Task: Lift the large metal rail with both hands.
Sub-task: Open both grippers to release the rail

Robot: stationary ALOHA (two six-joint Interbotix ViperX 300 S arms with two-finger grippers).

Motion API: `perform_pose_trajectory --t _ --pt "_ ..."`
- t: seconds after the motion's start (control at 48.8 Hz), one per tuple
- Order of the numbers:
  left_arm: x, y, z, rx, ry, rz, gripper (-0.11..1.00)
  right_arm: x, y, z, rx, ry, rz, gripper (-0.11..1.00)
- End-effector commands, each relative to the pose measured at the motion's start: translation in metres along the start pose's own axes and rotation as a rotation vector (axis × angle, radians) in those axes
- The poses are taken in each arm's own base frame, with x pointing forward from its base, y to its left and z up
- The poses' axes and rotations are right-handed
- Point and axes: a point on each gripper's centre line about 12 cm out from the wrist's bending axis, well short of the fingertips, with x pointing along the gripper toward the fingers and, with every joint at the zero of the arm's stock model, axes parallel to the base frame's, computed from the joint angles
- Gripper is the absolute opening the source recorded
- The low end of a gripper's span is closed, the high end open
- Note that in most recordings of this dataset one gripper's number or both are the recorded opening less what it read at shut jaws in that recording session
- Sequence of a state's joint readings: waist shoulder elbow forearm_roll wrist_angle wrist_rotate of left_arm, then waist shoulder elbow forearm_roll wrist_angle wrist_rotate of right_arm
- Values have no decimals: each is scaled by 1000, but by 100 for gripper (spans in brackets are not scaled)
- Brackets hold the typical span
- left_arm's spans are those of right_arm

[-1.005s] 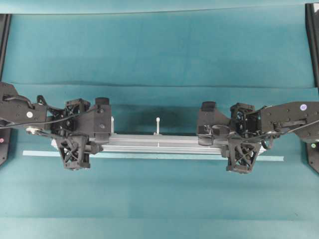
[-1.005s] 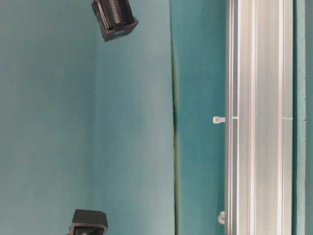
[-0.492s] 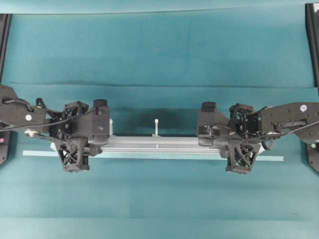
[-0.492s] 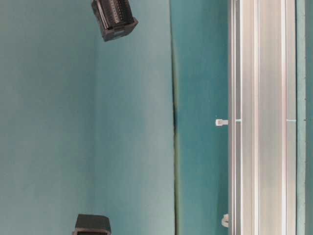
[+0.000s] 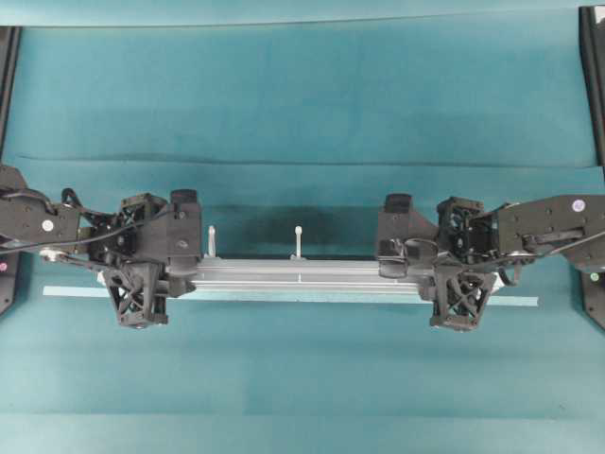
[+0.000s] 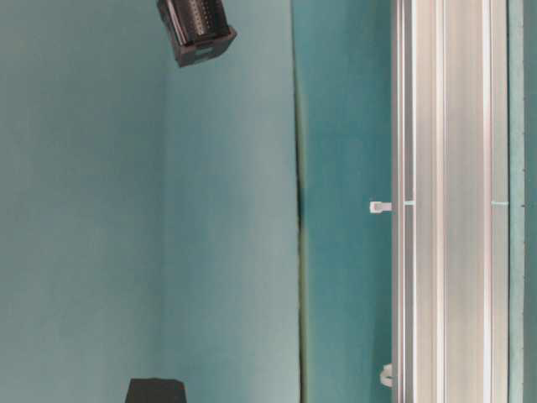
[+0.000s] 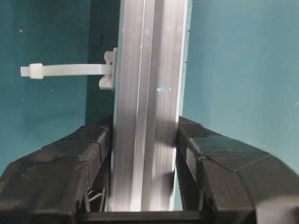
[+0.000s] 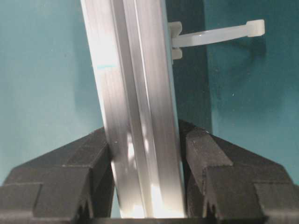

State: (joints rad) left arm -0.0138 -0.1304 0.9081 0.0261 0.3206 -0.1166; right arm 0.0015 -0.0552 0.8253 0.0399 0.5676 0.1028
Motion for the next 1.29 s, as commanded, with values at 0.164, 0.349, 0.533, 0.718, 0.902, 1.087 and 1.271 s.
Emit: perform_pose_trajectory --t 0.164,0.349,0.533,0.718,0.902,1.087,1.271 --pt "0 0 -5 -5 20 1 36 3 -1 -4 29 9 0 39" --pt "0 0 -6 -6 25 1 36 4 -1 -6 32 12 1 39" --pt "0 0 -7 -12 35 2 36 4 -1 -6 38 14 3 39" --pt "0 0 -6 -14 58 5 36 4 -1 -7 39 16 3 39" --pt "0 0 -9 -14 69 7 36 4 -1 -7 41 17 5 40" --pt "0 2 -10 -29 70 9 36 4 0 -7 50 16 10 50" --pt "0 2 -10 -35 69 9 36 4 0 -7 76 15 13 80"
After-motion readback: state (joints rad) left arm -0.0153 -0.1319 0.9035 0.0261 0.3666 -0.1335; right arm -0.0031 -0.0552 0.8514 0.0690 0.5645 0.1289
